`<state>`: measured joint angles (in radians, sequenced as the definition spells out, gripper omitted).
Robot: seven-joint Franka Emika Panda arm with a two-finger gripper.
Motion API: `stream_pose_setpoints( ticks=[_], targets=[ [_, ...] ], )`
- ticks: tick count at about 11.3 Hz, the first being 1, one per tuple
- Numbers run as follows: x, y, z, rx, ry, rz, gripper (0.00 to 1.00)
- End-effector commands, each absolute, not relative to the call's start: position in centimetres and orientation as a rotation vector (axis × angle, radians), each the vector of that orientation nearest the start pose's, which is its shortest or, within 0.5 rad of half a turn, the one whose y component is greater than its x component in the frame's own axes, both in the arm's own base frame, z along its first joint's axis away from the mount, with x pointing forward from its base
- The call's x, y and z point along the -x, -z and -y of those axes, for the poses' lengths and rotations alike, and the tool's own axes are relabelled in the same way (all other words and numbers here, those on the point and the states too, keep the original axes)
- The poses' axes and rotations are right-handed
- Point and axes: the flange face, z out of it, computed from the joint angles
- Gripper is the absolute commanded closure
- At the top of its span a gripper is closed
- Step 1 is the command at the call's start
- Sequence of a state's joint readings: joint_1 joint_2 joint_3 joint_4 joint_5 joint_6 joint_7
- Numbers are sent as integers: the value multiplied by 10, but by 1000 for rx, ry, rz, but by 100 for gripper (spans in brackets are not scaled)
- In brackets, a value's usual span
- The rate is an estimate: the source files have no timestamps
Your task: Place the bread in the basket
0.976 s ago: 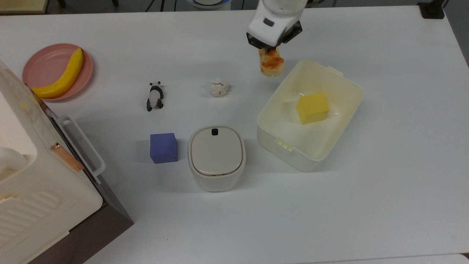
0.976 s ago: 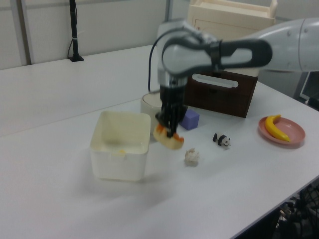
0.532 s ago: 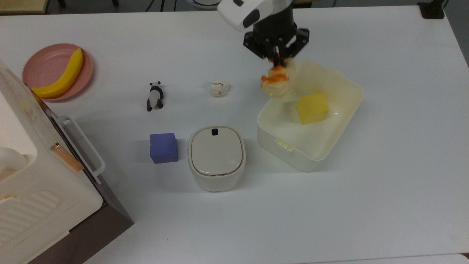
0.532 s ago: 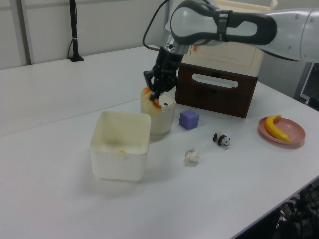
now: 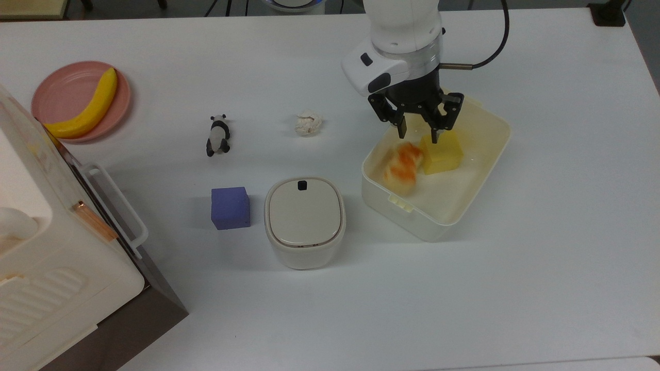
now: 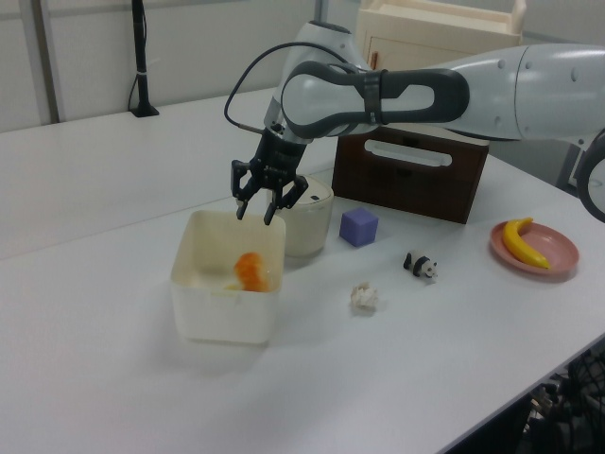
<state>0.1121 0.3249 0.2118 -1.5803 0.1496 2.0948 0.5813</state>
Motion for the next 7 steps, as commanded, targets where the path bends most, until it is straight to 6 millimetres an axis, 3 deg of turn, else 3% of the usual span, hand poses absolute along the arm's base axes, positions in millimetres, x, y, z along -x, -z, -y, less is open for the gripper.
stream_pose_setpoints(
  ticks=[1,2,3,5,7],
  targets=[
    [-623,-500,-199,2922,33,-317,0],
    [-609,-512,-189,2966,-35,-145,0],
    [-599,-524,-165,2990,-104,-8,0],
    [-589,-545,-101,3056,-155,-32,0],
    [-581,-563,-57,3150,-138,-124,0]
  ],
)
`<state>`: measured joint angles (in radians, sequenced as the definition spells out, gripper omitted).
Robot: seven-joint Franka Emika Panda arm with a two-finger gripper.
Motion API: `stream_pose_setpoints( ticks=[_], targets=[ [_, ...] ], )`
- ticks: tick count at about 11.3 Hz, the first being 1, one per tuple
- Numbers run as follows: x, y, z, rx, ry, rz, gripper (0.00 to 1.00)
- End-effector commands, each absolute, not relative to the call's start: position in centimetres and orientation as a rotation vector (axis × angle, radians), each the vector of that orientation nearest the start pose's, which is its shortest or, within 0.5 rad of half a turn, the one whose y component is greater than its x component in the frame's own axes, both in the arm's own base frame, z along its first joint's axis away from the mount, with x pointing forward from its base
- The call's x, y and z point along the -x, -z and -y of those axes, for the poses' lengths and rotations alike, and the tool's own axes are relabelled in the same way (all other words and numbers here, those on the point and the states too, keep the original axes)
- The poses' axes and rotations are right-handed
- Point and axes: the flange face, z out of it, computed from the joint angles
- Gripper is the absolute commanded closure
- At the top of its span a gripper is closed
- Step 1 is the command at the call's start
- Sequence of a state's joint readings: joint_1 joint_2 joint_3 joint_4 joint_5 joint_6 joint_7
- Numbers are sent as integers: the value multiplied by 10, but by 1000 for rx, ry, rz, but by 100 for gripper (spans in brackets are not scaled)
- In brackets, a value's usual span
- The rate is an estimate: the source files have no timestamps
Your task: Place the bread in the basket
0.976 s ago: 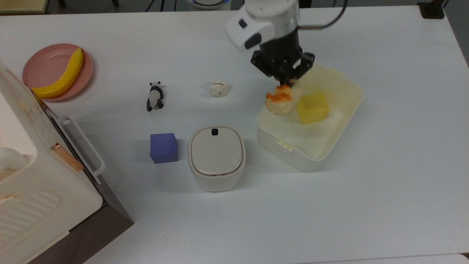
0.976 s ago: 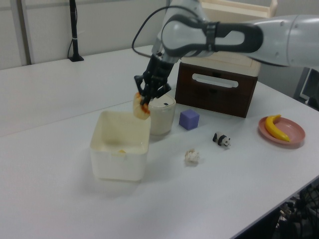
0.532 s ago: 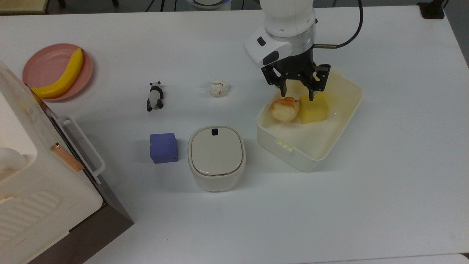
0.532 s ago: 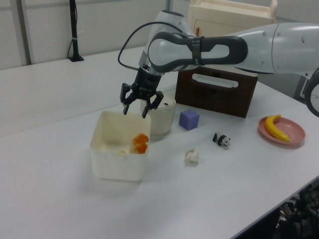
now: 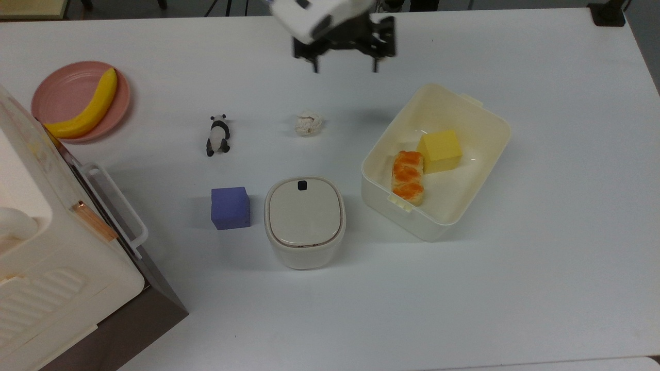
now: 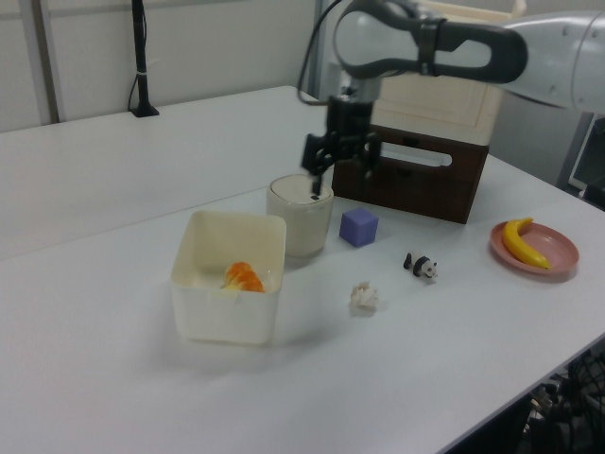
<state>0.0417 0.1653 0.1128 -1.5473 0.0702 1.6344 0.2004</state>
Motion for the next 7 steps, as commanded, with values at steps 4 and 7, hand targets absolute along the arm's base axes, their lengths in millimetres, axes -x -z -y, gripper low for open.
stream_pose_setpoints(
  ticks=[4,7],
  targets=[
    [-579,-573,-14,3177,-93,-245,0],
    [-579,-574,-7,3185,-89,-259,0]
  ],
)
